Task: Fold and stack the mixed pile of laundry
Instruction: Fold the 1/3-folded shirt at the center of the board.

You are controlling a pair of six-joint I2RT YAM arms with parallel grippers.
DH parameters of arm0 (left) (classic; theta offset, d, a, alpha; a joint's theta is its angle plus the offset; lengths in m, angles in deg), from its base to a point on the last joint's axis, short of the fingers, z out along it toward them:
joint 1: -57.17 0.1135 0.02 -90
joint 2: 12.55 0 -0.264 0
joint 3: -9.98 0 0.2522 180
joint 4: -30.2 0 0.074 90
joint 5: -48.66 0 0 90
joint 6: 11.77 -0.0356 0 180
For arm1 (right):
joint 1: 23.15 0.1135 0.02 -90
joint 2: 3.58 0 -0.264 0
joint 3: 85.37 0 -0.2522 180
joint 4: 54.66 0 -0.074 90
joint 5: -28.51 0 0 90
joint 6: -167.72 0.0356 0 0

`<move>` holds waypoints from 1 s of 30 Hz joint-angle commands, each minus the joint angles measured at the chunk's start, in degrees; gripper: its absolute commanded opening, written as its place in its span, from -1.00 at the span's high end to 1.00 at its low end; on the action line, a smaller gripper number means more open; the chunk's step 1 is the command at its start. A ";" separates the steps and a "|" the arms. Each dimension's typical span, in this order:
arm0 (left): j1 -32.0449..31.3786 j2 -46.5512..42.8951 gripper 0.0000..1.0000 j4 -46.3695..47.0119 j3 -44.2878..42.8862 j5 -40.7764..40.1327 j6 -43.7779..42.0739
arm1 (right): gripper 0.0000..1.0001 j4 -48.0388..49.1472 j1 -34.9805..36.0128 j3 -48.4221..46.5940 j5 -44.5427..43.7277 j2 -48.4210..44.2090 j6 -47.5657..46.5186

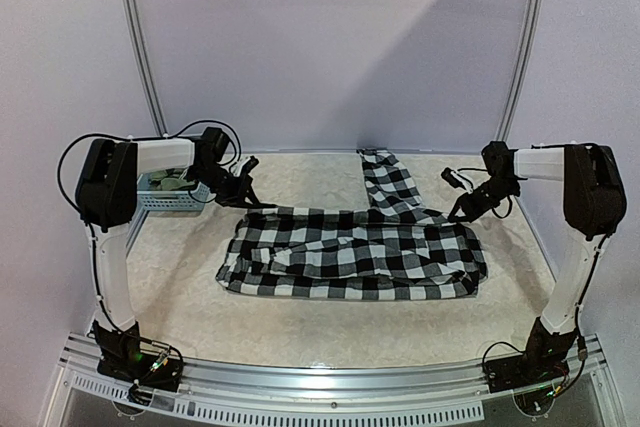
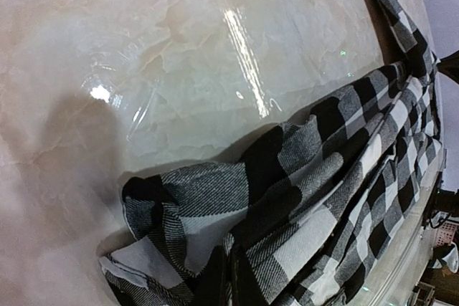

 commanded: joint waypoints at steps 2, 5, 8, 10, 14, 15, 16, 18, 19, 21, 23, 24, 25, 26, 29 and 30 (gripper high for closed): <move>0.10 1.40 1.00 -1.63 -0.62 -2.43 -1.05 | 0.98 -1.16 -0.47 0.91 -1.49 -0.27 -0.84; 0.17 1.65 1.00 -1.72 -0.72 -2.30 -1.05 | 0.96 -1.63 -0.44 0.81 -1.83 0.02 -0.97; 0.02 1.47 1.00 -1.82 -0.57 -2.02 -1.06 | 0.94 -2.19 -0.50 0.97 -2.03 0.07 -1.31; 0.04 1.38 1.00 -2.09 -0.54 -2.11 -1.24 | 0.93 -2.34 -0.46 1.16 -2.11 -0.07 -1.52; 0.07 1.28 1.00 -3.78 -0.63 -2.70 -1.89 | 0.97 -2.67 -0.47 1.47 -1.95 -0.46 -1.78; -0.02 1.17 1.00 -4.19 -0.51 -2.81 -2.02 | 0.97 -2.75 -0.46 1.76 -1.94 -0.68 -2.01; -0.02 0.97 1.00 -4.50 -0.32 -3.03 -2.06 | 0.97 -2.70 -0.44 2.17 -1.94 -1.09 -2.15; -0.15 0.73 1.00 -5.13 0.10 -4.12 -2.20 | 0.97 -2.56 -0.49 2.77 -2.11 -1.72 -2.31; -0.14 0.63 1.00 -5.47 0.22 -5.17 -2.20 | 0.97 -2.51 -0.46 2.97 -2.05 -1.91 -2.46; -0.11 0.60 1.00 -6.05 0.41 -6.90 -2.55 | 0.97 -2.54 -0.45 3.37 -1.83 -2.16 -2.53; -0.25 0.73 1.00 -6.37 0.30 -8.70 -2.88 | 0.97 -2.65 -0.47 3.68 -1.48 -2.15 -2.56; -0.30 0.79 1.00 -6.63 0.19 -9.76 -3.00 | 0.97 -2.68 -0.49 3.79 -1.36 -2.06 -2.66; -0.42 0.76 1.00 -6.86 0.09 -10.72 -3.32 | 0.97 -2.79 -0.47 4.07 -1.22 -2.05 -2.68; -0.58 0.69 1.00 -6.91 0.18 -11.43 -3.68 | 0.96 -2.79 -0.50 4.32 -1.05 -2.05 -2.85; -1.14 -0.46 1.00 -6.58 1.46 -13.61 -4.91 | 0.94 -3.37 -0.43 5.00 0.05 -2.28 -3.54; -1.29 -0.94 1.00 -6.18 2.00 -14.46 -5.19 | 0.92 -3.36 -0.37 5.34 0.45 -2.48 -3.72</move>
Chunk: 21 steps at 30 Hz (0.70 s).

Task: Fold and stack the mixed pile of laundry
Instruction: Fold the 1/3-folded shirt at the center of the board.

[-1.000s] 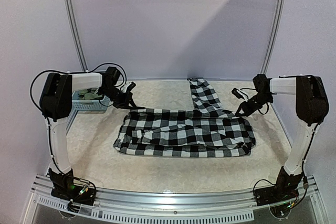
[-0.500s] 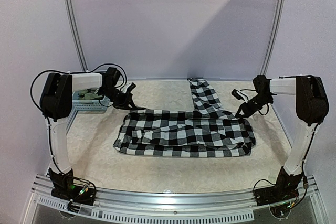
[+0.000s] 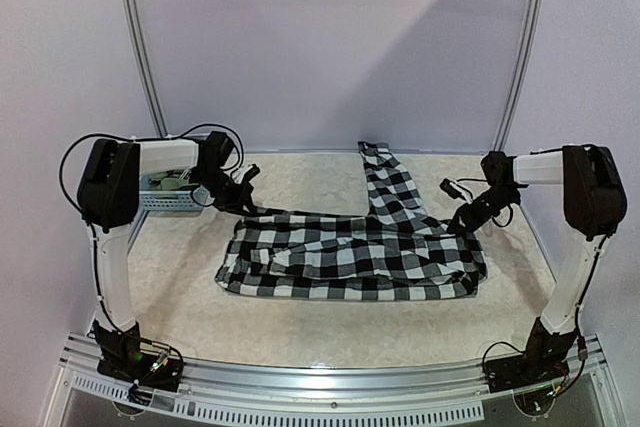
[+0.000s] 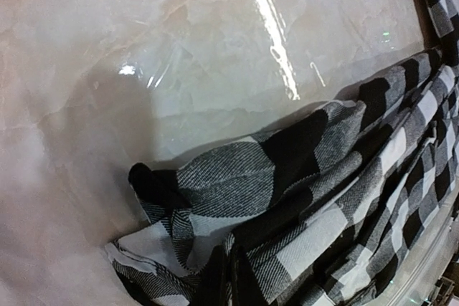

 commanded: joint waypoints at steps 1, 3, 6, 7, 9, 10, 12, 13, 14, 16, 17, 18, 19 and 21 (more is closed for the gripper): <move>-0.14 -1.46 1.00 -1.41 2.36 -7.85 -2.49 | 0.88 -2.22 -0.49 2.03 -0.28 -2.43 -1.63; -0.55 -1.98 0.89 -1.15 2.53 -7.73 -2.50 | 0.80 -2.30 -0.46 2.56 0.72 -2.79 -2.19; -1.53 -2.81 0.57 -1.73 2.00 -9.57 -4.02 | 0.55 -4.51 -0.49 1.65 2.21 -3.13 -2.77; -1.88 -3.40 0.49 -2.26 1.61 -11.01 -4.27 | 0.44 -5.35 -0.52 0.96 2.33 -3.28 -2.75; -2.21 -5.30 0.32 -2.87 0.81 -13.72 -4.26 | 0.33 -6.73 -0.53 -0.80 1.71 -4.62 -2.45; -2.22 -6.59 0.24 -2.82 0.29 -15.04 -3.93 | 0.30 -7.04 -0.51 -1.79 1.40 -5.24 -2.12; -2.26 -9.12 0.13 -2.78 -1.02 -16.04 -3.49 | 0.24 -7.46 -0.49 -4.38 1.32 -6.50 -1.37; -2.42 -9.94 0.06 -2.49 -1.84 -15.74 -3.32 | 0.21 -7.53 -0.52 -6.48 1.65 -6.58 -0.89; -2.69 -10.60 0.02 -2.02 -2.40 -15.53 -3.02 | 0.19 -7.36 -0.52 -8.52 2.17 -6.32 0.19; -3.77 -11.10 -0.01 -0.82 -3.31 -14.71 -2.81 | 0.14 -6.18 -0.50 -12.76 2.94 -3.95 2.73; -4.69 -10.89 -0.01 -0.11 -3.82 -14.20 -1.71 | 0.13 -5.27 -0.48 -15.13 3.34 -2.76 5.23; -5.18 -10.50 -0.01 0.22 -4.26 -13.70 -0.80 | 0.12 -4.31 -0.48 -17.43 3.55 -0.27 6.92; -6.00 -9.81 -0.02 0.85 -4.84 -13.17 -0.22 | 0.12 -3.22 -0.54 -20.17 3.43 1.45 9.30; -7.22 -7.99 -0.01 1.00 -6.04 -13.06 1.22 | 0.10 -1.96 -0.45 -25.68 3.73 7.24 14.34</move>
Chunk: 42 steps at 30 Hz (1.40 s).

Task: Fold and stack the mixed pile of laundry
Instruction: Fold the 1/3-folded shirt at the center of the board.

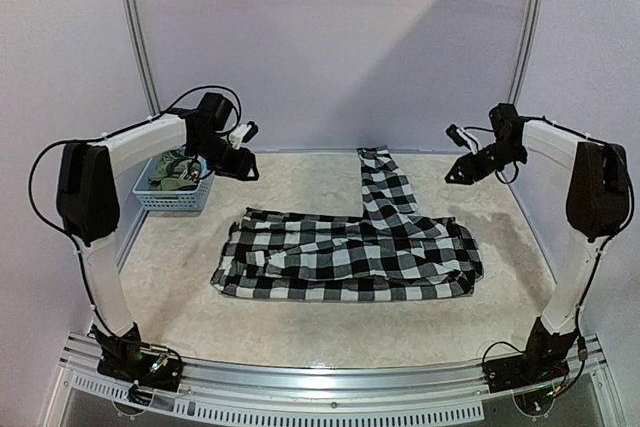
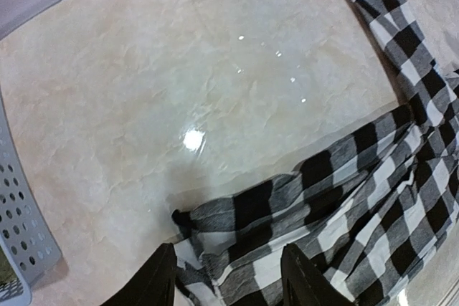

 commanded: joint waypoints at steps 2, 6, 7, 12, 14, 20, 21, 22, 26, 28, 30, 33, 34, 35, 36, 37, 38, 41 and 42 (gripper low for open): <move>-4.21 4.52 -0.01 2.23 -1.98 0.76 4.52 | 0.06 3.91 -0.06 -13.52 1.96 13.68 13.97; -5.10 8.08 -0.03 5.97 -2.23 0.95 7.85 | -0.06 2.22 0.92 -24.31 2.91 23.87 21.02; -5.11 8.81 -0.03 7.24 -2.36 1.36 8.50 | -0.09 1.53 1.32 -26.25 2.64 26.75 21.42; -5.08 14.32 -0.05 5.57 -7.63 3.07 8.86 | -0.25 -1.74 2.54 -35.35 3.33 34.94 24.31; -5.10 15.57 -0.04 3.85 -8.97 4.35 8.41 | -0.28 -1.89 2.70 -38.63 4.15 38.04 25.27; -5.28 13.86 -0.03 1.36 -7.02 6.46 7.73 | -0.52 1.98 3.70 -42.96 5.32 41.57 32.84; -5.23 13.12 -0.03 1.48 -5.96 6.62 7.79 | -0.52 2.09 3.90 -44.20 5.62 43.04 33.39; -5.31 12.45 -0.03 1.49 -5.06 6.80 7.98 | -0.52 2.31 4.11 -45.10 6.04 43.94 34.25; -5.39 9.93 -0.03 1.96 -1.76 7.83 8.90 | -0.48 4.89 4.65 -46.11 8.91 47.61 37.91; -5.62 9.32 -0.03 1.87 -1.15 7.69 8.75 | -0.42 6.41 4.84 -46.42 11.03 48.89 39.97; -5.63 9.28 -0.02 1.38 -1.56 7.06 8.47 | -0.35 9.18 5.06 -46.48 13.36 49.63 43.09; -5.64 10.62 -0.03 -0.83 -3.84 6.06 7.29 | -0.14 12.86 5.74 -46.40 16.16 50.62 46.37; -5.61 11.40 -0.02 -1.95 -5.18 5.87 6.92 | -0.06 14.39 5.92 -46.39 17.14 50.87 47.43; -5.61 12.17 -0.03 -2.89 -6.44 5.74 6.47 | 0.01 16.09 6.01 -46.39 18.36 51.31 48.52; -5.60 12.95 -0.03 -3.81 -7.66 5.64 6.11 | 0.07 18.05 6.14 -46.41 19.48 51.61 49.46; -5.62 13.82 -0.03 -4.88 -9.12 5.65 5.70 | 0.16 19.87 6.25 -46.39 20.51 52.07 51.26; -5.56 14.90 -0.03 -5.71 -10.66 5.63 5.38 | 0.25 21.46 6.28 -46.39 21.55 52.61 52.27; -5.52 18.27 -0.03 -8.05 -14.87 6.88 4.18 | 0.58 26.11 6.37 -46.45 24.29 53.12 55.50; -5.52 19.21 -0.03 -8.89 -16.38 7.95 3.80 | 0.71 27.19 6.35 -46.43 25.08 53.03 56.28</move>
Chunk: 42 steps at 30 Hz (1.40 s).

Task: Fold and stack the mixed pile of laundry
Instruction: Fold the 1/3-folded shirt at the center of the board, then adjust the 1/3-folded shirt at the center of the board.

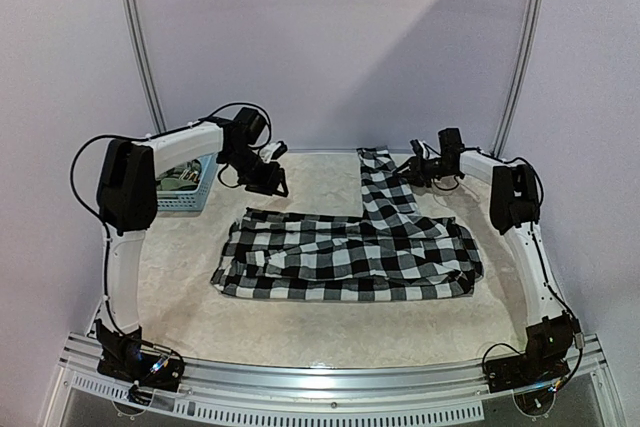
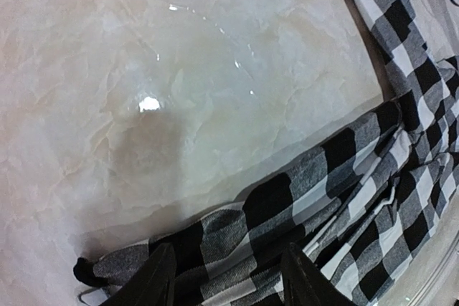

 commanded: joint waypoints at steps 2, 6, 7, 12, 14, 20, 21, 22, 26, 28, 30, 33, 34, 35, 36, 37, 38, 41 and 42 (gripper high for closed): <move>-0.23 6.41 -0.03 -6.53 -7.06 4.85 -3.09 | 0.97 8.79 0.82 0.13 6.43 2.03 6.91; -0.67 7.62 -0.03 -7.94 -8.26 7.77 -3.69 | 1.00 11.99 0.72 3.23 8.94 -3.63 6.56; -0.85 7.60 -0.03 -8.18 -8.17 8.31 -3.84 | 1.00 13.18 0.81 4.99 9.32 -5.25 6.21; -1.84 4.94 -0.02 -7.92 -4.60 9.91 -4.61 | 1.00 19.72 1.27 17.25 11.70 -17.48 5.27; -2.43 3.06 -0.01 -7.34 -2.05 9.82 -4.94 | 1.00 19.64 1.85 21.41 12.35 -22.29 3.55; -3.15 -0.05 0.06 -7.64 5.48 8.67 -5.66 | 1.00 10.85 4.39 30.57 12.23 -31.45 -6.84; -3.19 -0.50 0.07 -7.52 6.85 8.56 -5.64 | 1.00 8.94 4.85 32.01 11.99 -33.03 -9.13; -3.23 -1.17 0.09 -7.43 8.00 8.43 -5.57 | 1.00 7.01 5.19 33.44 11.74 -34.48 -10.88; -3.54 -3.66 0.14 -7.29 11.50 8.26 -5.26 | 1.00 -0.81 7.07 39.58 10.83 -40.67 -20.10; -3.67 -5.20 0.16 -7.29 12.79 7.99 -5.21 | 1.00 -5.44 8.12 41.82 10.19 -44.16 -25.19; -3.76 -6.36 0.19 -8.11 13.47 7.49 -5.08 | 1.00 -9.05 9.30 44.71 9.28 -47.09 -30.47; -3.77 -7.04 0.25 -11.05 13.50 6.16 -5.14 | 1.00 -11.92 10.89 49.28 7.66 -52.04 -36.03; -3.77 -7.11 0.28 -12.17 13.36 5.49 -5.13 | 1.00 -12.41 11.33 50.86 7.29 -53.90 -37.12; -3.77 -7.30 0.32 -12.98 13.33 4.81 -5.17 | 1.00 -12.91 11.70 52.26 7.04 -54.88 -38.47; -3.77 -7.64 0.35 -13.30 13.47 4.00 -5.18 | 1.00 -13.25 11.87 53.65 7.23 -56.02 -39.92; -3.77 -8.25 0.36 -13.11 13.79 3.52 -5.00 | 0.99 -13.49 12.01 54.80 7.61 -56.68 -40.64; -3.77 -8.99 0.36 -12.39 14.11 3.22 -4.64 | 0.99 -14.01 12.00 55.77 8.00 -57.64 -41.42; -4.33 -11.61 0.25 -7.95 14.85 5.13 -1.72 | 0.97 -15.66 11.98 57.94 8.89 -58.83 -43.64; -5.10 -12.97 0.16 -4.86 15.74 6.36 -0.33 | 0.97 -16.15 11.92 58.50 9.40 -59.28 -44.33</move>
